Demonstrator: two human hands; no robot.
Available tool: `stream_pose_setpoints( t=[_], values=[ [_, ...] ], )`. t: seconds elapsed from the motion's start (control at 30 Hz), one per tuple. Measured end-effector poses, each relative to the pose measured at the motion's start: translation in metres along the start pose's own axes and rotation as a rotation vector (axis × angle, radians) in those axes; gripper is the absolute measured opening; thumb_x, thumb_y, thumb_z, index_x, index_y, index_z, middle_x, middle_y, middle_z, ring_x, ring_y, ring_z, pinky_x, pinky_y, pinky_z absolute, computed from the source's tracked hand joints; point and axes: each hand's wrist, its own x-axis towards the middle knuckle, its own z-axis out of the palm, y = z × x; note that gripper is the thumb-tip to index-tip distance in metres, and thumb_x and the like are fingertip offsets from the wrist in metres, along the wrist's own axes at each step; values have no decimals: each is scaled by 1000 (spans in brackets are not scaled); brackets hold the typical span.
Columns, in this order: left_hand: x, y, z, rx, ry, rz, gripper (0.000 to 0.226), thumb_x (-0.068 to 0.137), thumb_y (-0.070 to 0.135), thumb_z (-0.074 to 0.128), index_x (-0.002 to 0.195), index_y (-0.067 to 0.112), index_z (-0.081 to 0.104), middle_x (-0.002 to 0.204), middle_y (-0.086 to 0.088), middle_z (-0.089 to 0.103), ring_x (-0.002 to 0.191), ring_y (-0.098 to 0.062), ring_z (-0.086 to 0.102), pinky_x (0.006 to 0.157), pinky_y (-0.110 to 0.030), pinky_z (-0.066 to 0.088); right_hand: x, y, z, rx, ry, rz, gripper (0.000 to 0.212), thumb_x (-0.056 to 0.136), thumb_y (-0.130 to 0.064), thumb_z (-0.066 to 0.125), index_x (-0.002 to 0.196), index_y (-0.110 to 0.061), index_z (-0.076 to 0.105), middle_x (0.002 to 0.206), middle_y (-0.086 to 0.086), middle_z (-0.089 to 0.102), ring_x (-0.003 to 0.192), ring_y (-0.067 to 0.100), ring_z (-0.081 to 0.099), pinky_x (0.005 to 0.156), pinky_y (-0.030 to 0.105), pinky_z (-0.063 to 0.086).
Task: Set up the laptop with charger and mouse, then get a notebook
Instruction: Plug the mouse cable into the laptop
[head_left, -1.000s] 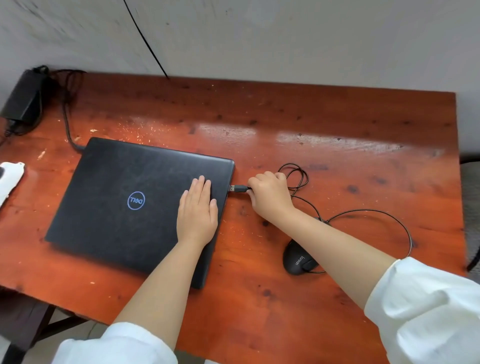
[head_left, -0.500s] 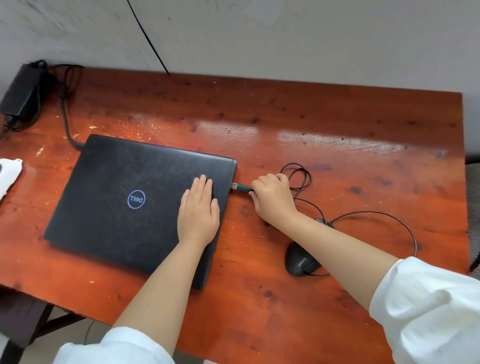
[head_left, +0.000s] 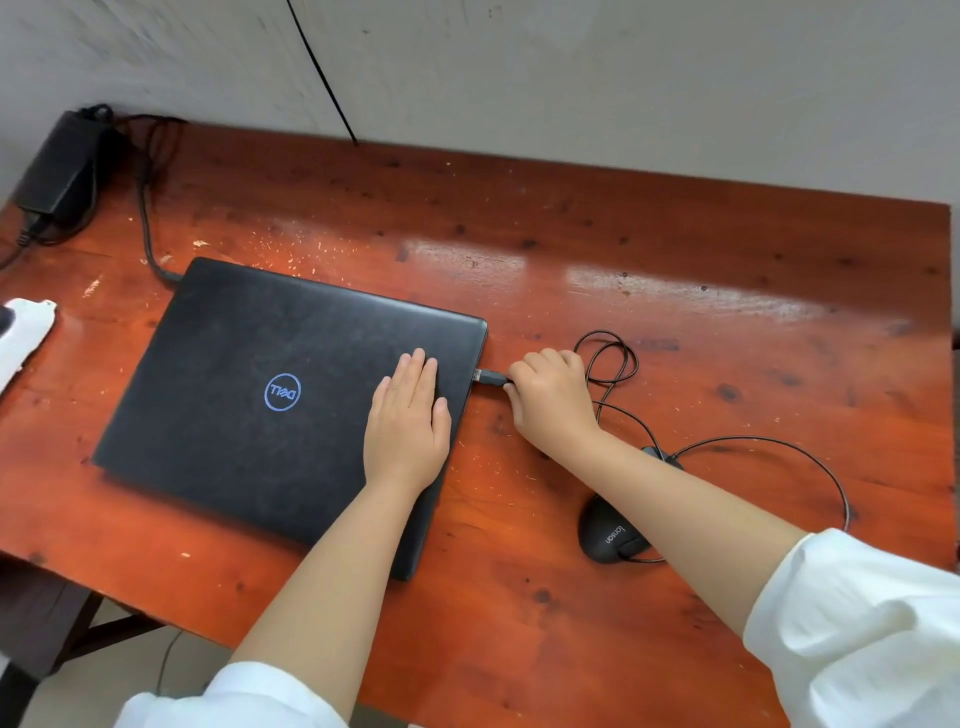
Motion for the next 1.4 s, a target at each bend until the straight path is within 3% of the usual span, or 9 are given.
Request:
stream_pose_setpoints(
  t=[0.27,0.47,0.67,0.8,0.87,0.93,1.0,1.17,1.4],
  values=[
    [0,1,2,17,-4,-6,46,96,12,40,141,3,33,151,-13,33,143,-25,24,118,-38,17,4,-5,5,-12,26,-57,28,40,13,82,45,0,57,43,12,58,45,27,58,54,32,53],
    [0,3,4,74,-15,-3,47,96,12,39,142,3,31,152,-13,31,143,-25,23,118,-38,17,0,-7,9,5,-24,-68,27,38,12,82,46,0,59,43,12,58,44,27,56,46,25,49],
    [1,2,3,97,-31,-3,49,97,15,37,144,4,27,154,-11,27,144,-23,19,118,-36,14,8,3,9,-45,-36,-169,28,35,10,84,46,-1,60,43,10,58,43,26,56,46,23,49],
    [2,3,-5,63,-107,-10,50,99,17,33,146,6,20,157,-8,18,146,-20,10,119,-33,8,6,-5,6,-77,-78,-118,29,31,10,83,46,-1,61,44,11,59,44,28,57,46,26,51],
    [4,0,-14,9,-179,11,50,99,16,33,146,7,18,158,-7,13,146,-18,6,119,-32,5,5,-9,4,-99,-148,-38,21,46,7,81,58,2,64,56,15,65,56,32,61,55,33,53],
    [1,-6,-27,-29,-238,42,49,99,14,36,145,7,23,158,-5,15,146,-17,9,119,-30,8,4,-11,3,-145,-203,31,10,72,0,68,81,3,66,81,18,68,82,36,60,76,41,48],
    [-10,-19,-37,8,-223,84,47,98,13,38,143,6,29,156,-6,21,145,-18,14,118,-28,13,0,-15,2,-158,-182,71,14,77,-2,59,89,4,63,92,21,67,93,39,58,88,45,42],
    [-55,-80,-53,111,-115,26,46,96,18,40,141,9,34,153,-4,29,143,-15,21,114,-28,20,-21,-68,9,-168,-96,31,15,69,1,65,83,6,65,92,25,67,91,41,61,88,48,44],
    [-117,-205,-93,263,-150,17,50,98,26,35,143,5,25,153,-10,26,142,-19,20,114,-34,21,-59,-209,67,-201,-192,44,28,88,-25,51,103,-3,59,114,14,60,112,30,52,100,39,34]
  ],
)
